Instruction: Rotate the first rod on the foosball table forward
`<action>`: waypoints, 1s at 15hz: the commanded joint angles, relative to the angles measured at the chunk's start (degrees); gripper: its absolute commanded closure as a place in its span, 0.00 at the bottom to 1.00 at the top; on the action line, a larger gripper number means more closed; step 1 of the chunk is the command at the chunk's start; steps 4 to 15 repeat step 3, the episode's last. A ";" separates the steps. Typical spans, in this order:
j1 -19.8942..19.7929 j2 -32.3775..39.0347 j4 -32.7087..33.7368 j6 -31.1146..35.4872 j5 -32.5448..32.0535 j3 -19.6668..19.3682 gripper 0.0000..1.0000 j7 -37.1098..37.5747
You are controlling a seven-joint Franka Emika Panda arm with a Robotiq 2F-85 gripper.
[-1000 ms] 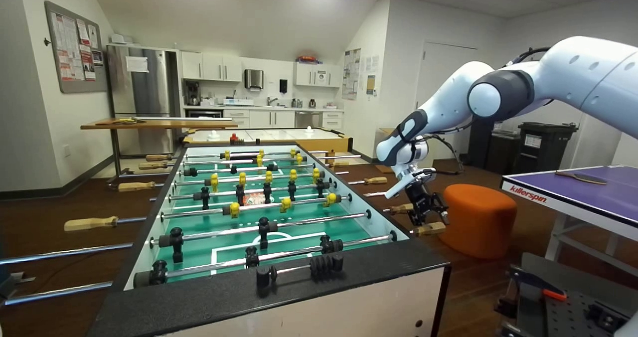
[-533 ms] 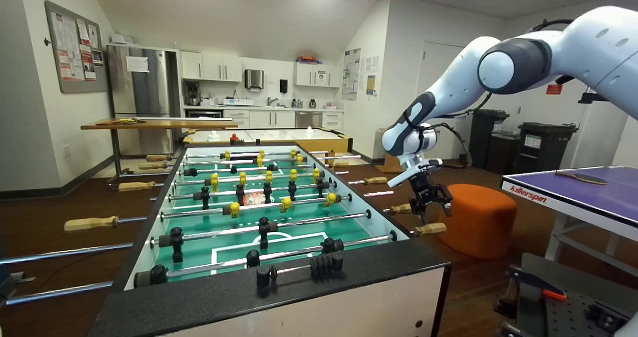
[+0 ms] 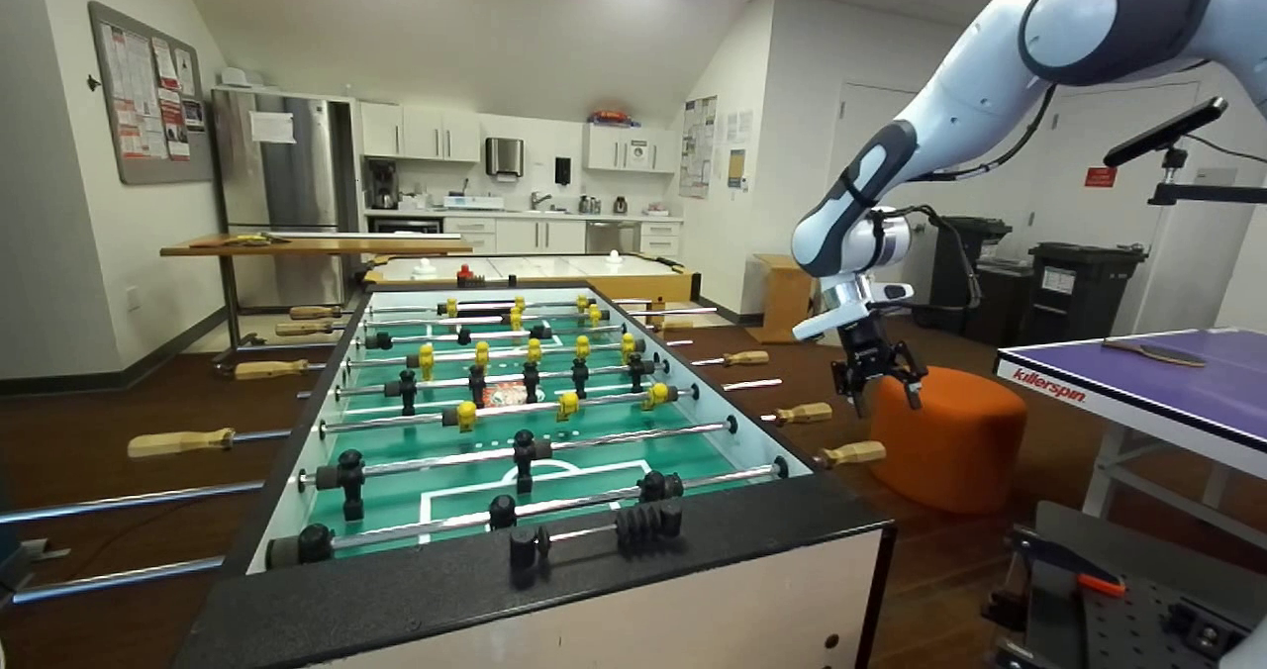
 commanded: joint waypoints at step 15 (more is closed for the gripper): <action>0.94 -13.66 -14.86 10.40 -4.82 -0.33 0.00 -1.28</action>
